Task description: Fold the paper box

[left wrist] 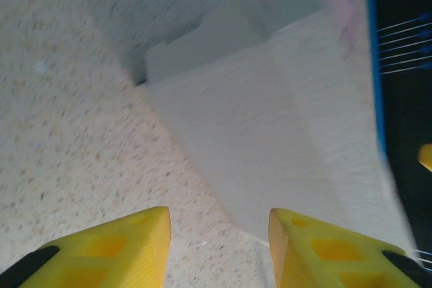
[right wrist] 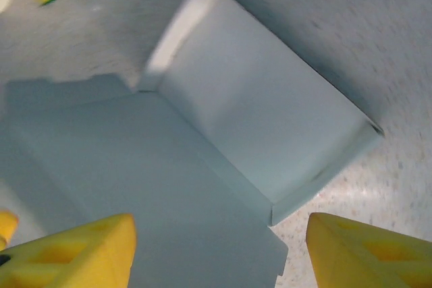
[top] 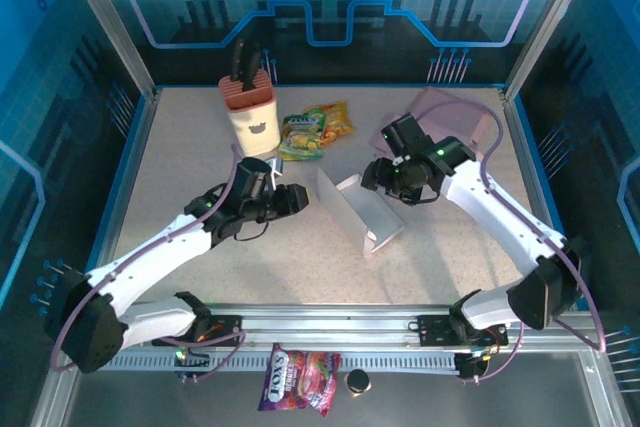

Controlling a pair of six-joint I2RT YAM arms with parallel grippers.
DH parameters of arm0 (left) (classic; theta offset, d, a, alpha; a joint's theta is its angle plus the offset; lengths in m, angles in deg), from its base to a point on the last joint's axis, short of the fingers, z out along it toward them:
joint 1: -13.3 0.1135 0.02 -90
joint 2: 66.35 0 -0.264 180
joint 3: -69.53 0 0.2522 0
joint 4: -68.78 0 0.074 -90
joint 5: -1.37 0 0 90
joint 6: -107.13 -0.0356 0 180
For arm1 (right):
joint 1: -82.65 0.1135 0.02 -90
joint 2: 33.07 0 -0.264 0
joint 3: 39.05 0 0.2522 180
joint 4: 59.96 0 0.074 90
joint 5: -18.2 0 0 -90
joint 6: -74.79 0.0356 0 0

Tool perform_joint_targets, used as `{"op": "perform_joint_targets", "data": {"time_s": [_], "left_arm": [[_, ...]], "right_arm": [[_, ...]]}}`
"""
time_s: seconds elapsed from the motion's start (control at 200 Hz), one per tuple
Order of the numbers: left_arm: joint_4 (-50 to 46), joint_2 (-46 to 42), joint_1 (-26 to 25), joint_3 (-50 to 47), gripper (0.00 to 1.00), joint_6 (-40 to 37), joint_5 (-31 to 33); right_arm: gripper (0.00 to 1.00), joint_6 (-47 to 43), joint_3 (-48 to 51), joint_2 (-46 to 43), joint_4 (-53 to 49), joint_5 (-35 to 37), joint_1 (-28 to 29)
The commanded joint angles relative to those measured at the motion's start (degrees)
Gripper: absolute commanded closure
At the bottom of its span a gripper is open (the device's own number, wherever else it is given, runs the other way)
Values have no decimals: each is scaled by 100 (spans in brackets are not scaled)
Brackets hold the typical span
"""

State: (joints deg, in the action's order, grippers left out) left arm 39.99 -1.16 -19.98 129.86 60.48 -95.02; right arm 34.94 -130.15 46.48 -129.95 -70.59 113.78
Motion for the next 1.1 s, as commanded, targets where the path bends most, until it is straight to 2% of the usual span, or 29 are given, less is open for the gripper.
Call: {"op": "perform_joint_targets", "data": {"time_s": [0.0, 0.15, 0.275, 0.415, 0.62, 0.8, 0.895, 1.011, 1.091], "left_arm": [[-13, -228, -21, 149, 57, -347, 103], [-293, -501, -17, 315, 57, -562, 58], [-305, -925, -15, 326, 57, -776, -63], [-328, -1385, -16, 334, 56, -997, -345], [-892, -1761, -19, 381, 56, -1049, -483], [-1007, -2000, -16, 241, 56, -912, -420], [-1087, -2036, -20, 252, 56, -899, -407], [-1219, -2070, -20, 311, 56, -911, -430], [-1337, -2099, -24, 352, 56, -921, -450]], "right_arm": [[32, -1846, -91, -167, 444, -594, 74], [31, -2738, -674, 191, 22, -1113, 248], [37, -3190, -1085, 770, -450, -1207, 526], [42, -3203, -1295, 1180, -570, -1141, 659], [51, -3095, -1550, 1728, -644, -1097, 840], [65, -2727, -1574, 1958, -459, -998, 916], [76, -2411, -1592, 1935, -314, -796, 946], [100, -1669, -1610, 1848, -176, -394, 945], [100, -837, -1591, 1677, -75, 46, 978]]}}
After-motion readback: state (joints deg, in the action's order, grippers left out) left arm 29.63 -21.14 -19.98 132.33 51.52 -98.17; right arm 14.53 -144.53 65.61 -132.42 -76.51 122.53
